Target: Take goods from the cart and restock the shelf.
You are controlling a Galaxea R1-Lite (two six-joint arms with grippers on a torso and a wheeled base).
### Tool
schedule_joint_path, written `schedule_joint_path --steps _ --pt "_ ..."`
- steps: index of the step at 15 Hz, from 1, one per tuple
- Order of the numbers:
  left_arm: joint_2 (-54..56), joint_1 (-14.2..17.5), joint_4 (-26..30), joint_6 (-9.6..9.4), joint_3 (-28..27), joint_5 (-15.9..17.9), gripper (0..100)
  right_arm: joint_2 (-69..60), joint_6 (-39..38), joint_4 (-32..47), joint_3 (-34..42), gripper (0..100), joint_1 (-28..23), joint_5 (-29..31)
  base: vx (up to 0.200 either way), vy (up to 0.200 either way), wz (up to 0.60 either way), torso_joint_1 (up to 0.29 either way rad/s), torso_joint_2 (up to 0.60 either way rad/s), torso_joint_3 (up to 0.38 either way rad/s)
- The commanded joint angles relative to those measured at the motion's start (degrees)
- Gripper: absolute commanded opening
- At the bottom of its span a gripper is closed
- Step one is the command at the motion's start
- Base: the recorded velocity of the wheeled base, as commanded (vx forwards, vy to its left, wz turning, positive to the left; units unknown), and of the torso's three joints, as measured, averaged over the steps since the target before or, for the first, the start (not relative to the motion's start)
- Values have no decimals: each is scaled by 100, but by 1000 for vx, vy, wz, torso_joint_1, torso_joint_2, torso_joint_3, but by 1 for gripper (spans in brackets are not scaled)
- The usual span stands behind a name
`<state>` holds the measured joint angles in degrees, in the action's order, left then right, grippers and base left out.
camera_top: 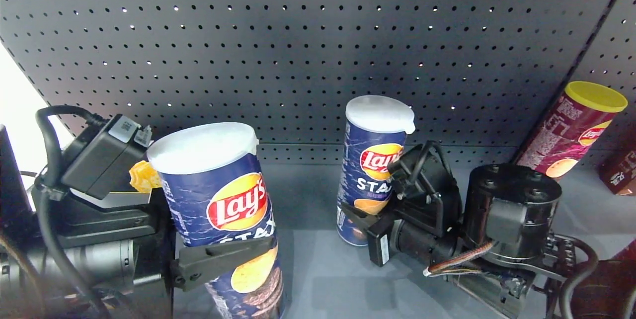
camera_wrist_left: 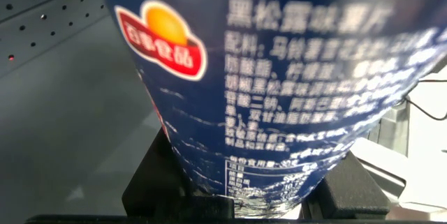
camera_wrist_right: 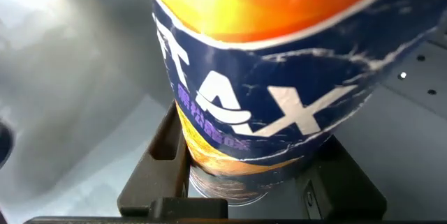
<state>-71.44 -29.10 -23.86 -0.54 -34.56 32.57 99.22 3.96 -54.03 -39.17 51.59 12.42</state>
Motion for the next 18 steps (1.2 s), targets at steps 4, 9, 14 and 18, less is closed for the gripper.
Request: schedule_joint_path --steps 4,9,14,18 --pt "-195 141 4 1 -33 3 0 -122 -9 -213 436 0 141 190 0 0 0 0 0 0" --pt "-432 212 -5 1 -288 -5 0 -245 -9 -213 639 0 536 665 0 0 0 0 0 0" --pt "-512 212 -5 1 -323 -5 0 -298 -62 -442 867 0 861 902 0 0 0 0 0 0" --pt "-520 212 -5 1 -323 -5 0 -280 -71 -468 946 0 984 937 0 0 0 0 0 0"
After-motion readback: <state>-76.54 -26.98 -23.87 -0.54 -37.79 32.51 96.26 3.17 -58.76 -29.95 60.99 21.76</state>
